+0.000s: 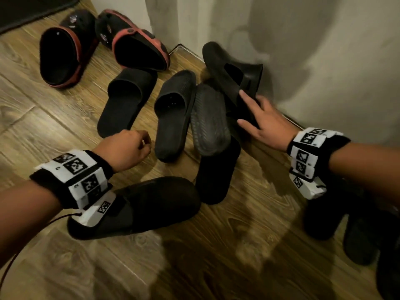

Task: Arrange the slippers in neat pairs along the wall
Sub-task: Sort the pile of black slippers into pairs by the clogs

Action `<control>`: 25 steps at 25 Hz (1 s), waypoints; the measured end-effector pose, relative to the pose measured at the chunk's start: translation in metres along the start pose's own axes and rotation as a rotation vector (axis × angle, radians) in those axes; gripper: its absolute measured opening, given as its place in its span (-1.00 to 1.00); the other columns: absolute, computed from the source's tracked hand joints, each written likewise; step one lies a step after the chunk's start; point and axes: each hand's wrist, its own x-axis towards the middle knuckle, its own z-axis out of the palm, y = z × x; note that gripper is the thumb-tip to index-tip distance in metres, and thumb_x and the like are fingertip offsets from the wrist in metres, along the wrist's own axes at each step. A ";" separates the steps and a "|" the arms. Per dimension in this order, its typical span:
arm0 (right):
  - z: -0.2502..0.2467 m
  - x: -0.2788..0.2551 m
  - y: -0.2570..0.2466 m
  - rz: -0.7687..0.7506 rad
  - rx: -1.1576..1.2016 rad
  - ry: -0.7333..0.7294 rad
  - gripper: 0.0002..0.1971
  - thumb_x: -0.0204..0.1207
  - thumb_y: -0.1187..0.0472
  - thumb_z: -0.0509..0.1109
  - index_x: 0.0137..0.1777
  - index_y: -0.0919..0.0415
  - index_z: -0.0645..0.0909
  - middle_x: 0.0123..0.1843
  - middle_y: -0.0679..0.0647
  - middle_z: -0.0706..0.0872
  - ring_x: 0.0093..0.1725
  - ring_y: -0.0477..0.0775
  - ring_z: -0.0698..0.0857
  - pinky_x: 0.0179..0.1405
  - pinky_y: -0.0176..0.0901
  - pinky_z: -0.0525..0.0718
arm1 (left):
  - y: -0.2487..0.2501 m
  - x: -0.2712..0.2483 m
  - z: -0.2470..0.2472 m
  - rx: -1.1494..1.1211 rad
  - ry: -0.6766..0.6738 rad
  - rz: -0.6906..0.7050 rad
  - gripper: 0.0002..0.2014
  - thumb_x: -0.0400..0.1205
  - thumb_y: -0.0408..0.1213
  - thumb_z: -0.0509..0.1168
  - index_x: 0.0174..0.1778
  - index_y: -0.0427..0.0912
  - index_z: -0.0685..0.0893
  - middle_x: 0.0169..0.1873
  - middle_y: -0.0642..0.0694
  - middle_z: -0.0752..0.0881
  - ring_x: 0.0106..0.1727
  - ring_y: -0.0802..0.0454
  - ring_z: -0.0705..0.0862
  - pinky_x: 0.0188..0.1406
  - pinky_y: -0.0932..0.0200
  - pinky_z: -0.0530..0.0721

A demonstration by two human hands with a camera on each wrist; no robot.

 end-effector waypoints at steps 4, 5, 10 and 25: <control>-0.004 0.020 -0.008 0.068 -0.052 -0.037 -0.29 0.61 -0.24 0.14 0.68 -0.15 -0.05 0.58 0.51 0.14 0.56 0.50 0.28 0.60 0.17 0.31 | 0.014 -0.017 0.014 0.026 -0.045 0.063 -0.73 0.63 -0.05 0.19 0.13 -0.11 0.62 -0.03 -0.22 0.79 0.01 -0.24 0.76 -0.10 -0.08 0.73; -0.003 0.022 -0.009 0.063 -0.045 -0.026 -0.29 0.60 -0.23 0.15 0.68 -0.12 -0.04 0.57 0.50 0.15 0.55 0.49 0.30 0.59 0.15 0.31 | 0.015 -0.021 0.019 0.031 -0.064 0.067 -0.72 0.63 -0.05 0.17 0.14 -0.11 0.60 -0.01 -0.21 0.78 0.02 -0.23 0.76 -0.10 -0.05 0.72; 0.001 0.018 -0.019 -0.165 -0.186 0.068 -0.25 0.60 -0.27 0.01 0.68 0.14 0.04 0.48 0.45 0.26 0.30 0.41 0.48 0.40 0.13 0.49 | 0.004 -0.022 0.033 0.064 -0.054 0.094 -0.72 0.69 -0.08 0.09 0.10 -0.19 0.55 0.03 -0.25 0.76 0.02 -0.28 0.74 -0.08 -0.10 0.70; -0.005 -0.151 -0.012 0.250 -0.158 -0.105 -0.13 0.55 -0.43 -0.24 0.68 0.19 0.06 0.50 0.31 0.32 0.44 0.28 0.38 0.46 0.12 0.41 | 0.027 0.001 0.033 0.260 -0.121 0.120 -0.72 0.68 -0.09 0.13 0.17 -0.18 0.57 0.14 -0.29 0.74 0.14 -0.27 0.73 0.04 -0.07 0.66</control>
